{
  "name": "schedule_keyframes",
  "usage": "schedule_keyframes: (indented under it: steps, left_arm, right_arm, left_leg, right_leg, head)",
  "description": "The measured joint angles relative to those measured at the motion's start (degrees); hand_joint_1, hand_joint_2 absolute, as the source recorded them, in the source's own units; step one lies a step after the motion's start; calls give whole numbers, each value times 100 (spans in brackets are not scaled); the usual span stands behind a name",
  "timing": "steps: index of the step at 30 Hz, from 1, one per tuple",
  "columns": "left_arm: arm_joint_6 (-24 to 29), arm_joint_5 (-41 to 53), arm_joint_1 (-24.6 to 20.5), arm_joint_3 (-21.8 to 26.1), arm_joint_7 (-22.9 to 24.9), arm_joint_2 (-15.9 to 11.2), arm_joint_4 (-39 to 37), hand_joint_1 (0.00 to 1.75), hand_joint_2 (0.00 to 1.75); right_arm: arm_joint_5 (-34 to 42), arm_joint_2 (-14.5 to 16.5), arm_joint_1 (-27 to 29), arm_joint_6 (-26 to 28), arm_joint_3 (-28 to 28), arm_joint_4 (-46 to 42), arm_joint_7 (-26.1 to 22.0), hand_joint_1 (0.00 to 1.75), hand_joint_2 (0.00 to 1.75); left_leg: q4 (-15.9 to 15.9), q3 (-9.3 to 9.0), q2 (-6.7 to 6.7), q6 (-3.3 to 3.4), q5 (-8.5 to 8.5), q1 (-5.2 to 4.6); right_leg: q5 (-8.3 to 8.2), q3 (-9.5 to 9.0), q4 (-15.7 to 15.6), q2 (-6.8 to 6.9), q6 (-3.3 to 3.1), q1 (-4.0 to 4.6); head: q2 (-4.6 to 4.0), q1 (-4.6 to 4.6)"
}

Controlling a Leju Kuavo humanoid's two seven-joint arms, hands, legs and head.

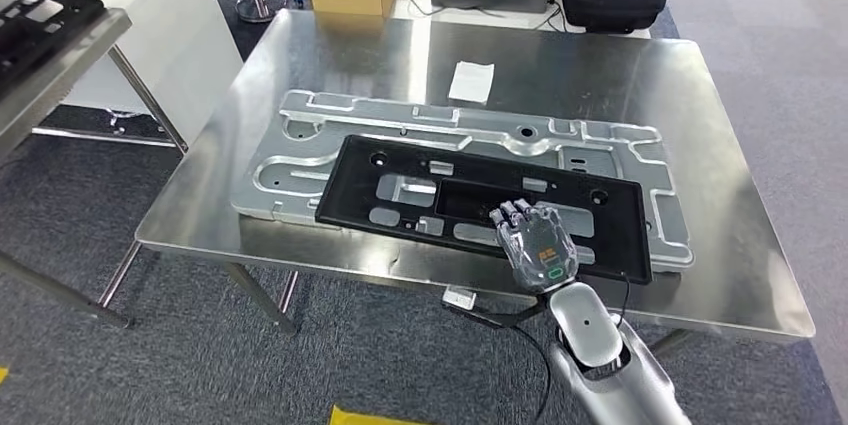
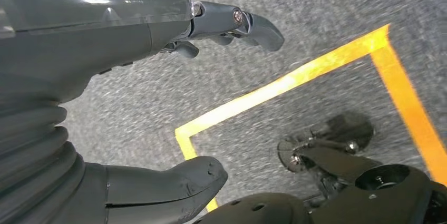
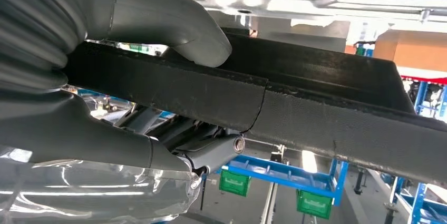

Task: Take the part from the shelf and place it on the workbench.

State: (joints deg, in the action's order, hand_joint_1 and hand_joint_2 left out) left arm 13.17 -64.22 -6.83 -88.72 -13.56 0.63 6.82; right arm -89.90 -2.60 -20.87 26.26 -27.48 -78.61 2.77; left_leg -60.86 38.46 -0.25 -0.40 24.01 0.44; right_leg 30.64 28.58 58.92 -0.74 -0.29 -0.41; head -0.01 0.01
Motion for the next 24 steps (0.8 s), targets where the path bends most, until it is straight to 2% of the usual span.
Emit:
schedule_keyframes:
  steps: [1, 3, 5, 6, 8, 9, 10, 11, 13, 14, 15, 17, 19, 20, 21, 23, 24]
  left_arm:
    - [-1, -1, 4, 0, 1, 1, 0, 0, 175]
    - [-3, -5, -15, 0, 1, 3, 0, 0, 175]
    - [-3, -8, -36, 0, -1, 5, 0, 0, 175]
    - [-3, -8, -45, 0, -2, 6, 0, 0, 175]
    - [-3, -10, -56, 0, -2, 5, 0, 0, 175]
    - [-3, -11, -56, 0, -2, 4, 0, 0, 175]
    - [-3, -13, -56, 0, -2, 4, 0, 0, 175]
    - [-3, -14, -54, 0, -2, 4, 0, 0, 175]
    - [-3, -15, -51, 0, -2, 10, 1, 0, 175]
    - [-3, -16, -54, 0, -2, 16, 1, 0, 175]
    - [-3, -22, -59, 0, -3, 21, 2, 0, 175]
    - [-3, -45, -66, 0, -3, 27, 2, 0, 175]
    - [-5, -76, -67, 0, -5, 13, 2, 0, 175]
    - [-8, -86, -69, 0, -8, 6, 2, 0, 175]
    - [-12, -95, -68, 0, -9, -1, 2, 0, 175]
    - [-18, -96, -58, 0, -5, -5, 2, 0, 175]
    - [-19, -93, -51, 0, 0, -11, 2, 0, 175]
  right_arm:
    - [0, 7, 5, 12, 15, 24, 1, 175, 175]
    - [0, 21, 2, 20, 52, 42, 3, 175, 175]
    - [0, 29, -13, 23, 107, 49, 2, 175, 175]
    - [0, 30, -19, 23, 145, 59, -3, 175, 175]
    - [0, 30, -23, 23, 230, 104, -34, 175, 175]
    - [0, 30, -16, 23, 269, 134, -57, 175, 175]
    - [0, 30, -8, 23, 302, 166, -80, 175, 175]
    - [0, 28, -4, 23, 333, 197, -96, 175, 175]
    - [0, 25, -11, 25, 387, 242, -110, 175, 175]
    - [0, 23, -21, 24, 411, 258, -111, 175, 175]
    - [0, 23, -31, 21, 429, 273, -108, 175, 175]
    - [1, 21, -53, 8, 465, 307, -92, 175, 175]
    - [3, 14, -86, -3, 545, 367, -103, 175, 175]
    - [5, 4, -115, -7, 617, 413, -128, 175, 175]
    - [12, -9, -151, -9, 705, 476, -168, 175, 175]
    - [30, -40, -228, -16, 903, 649, -268, 175, 175]
    - [37, -54, -259, -18, 994, 749, -323, 175, 175]
  left_leg:
    - [57, 6, -2, 35, -176, -16]
    - [74, -21, -17, 106, -172, -18]
    - [138, -82, -19, 173, -150, 1]
    - [163, -113, -19, 204, -135, 8]
    - [174, -147, -21, 243, -90, 2]
    - [174, -167, -27, 252, -64, -3]
    - [173, -197, -36, 255, -37, -10]
    - [173, -238, -48, 252, -8, -18]
    - [175, -331, -67, 239, 52, -36]
    - [172, -360, -74, 223, 78, -49]
    - [171, -371, -76, 201, 96, -54]
    - [178, -368, -78, 147, 109, -51]
    - [152, -357, -66, 92, 155, -56]
    - [31, -311, -57, 65, 240, -58]
    - [-209, -208, -46, 37, 377, -52]
    - [-933, 130, -30, -18, 700, -9]
    - [-1238, 287, -23, -45, 787, 15]
  right_leg:
    - [46, -15, -2, -7, 36, 6]
    - [112, -43, -33, -5, 110, -6]
    - [249, 33, 157, 15, 169, -21]
    - [380, 186, 440, 25, 192, -28]
    - [630, 681, 1202, 34, 223, -33]
    - [650, 906, 1480, 37, 230, -36]
    - [550, 1037, 1558, 38, 226, -35]
    - [337, 1060, 1424, 39, 207, -30]
    - [-216, 861, 716, 39, 112, 5]
    - [-400, 743, 374, 41, 57, 30]
    - [-492, 665, 142, 43, 14, 54]
    - [-489, 626, 2, 41, -21, 80]
    - [-507, 580, -76, 49, -54, 38]
    - [-519, 546, -119, 63, -77, 13]
    - [-527, 511, -154, 78, -97, -11]
    - [-515, 483, -161, 97, -117, -11]
    - [-506, 476, -157, 100, -115, -14]
  head:
    - [0, -1]
    - [0, -1]
    - [1, 20]
    - [1, 32]
    - [1, 46]
    - [1, 46]
    - [1, 48]
    - [1, 48]
    - [0, 48]
    - [0, 40]
    - [-1, 33]
    - [1, 21]
    - [1, 20]
    - [1, 10]
    - [0, -3]
    - [1, -24]
    - [1, -28]
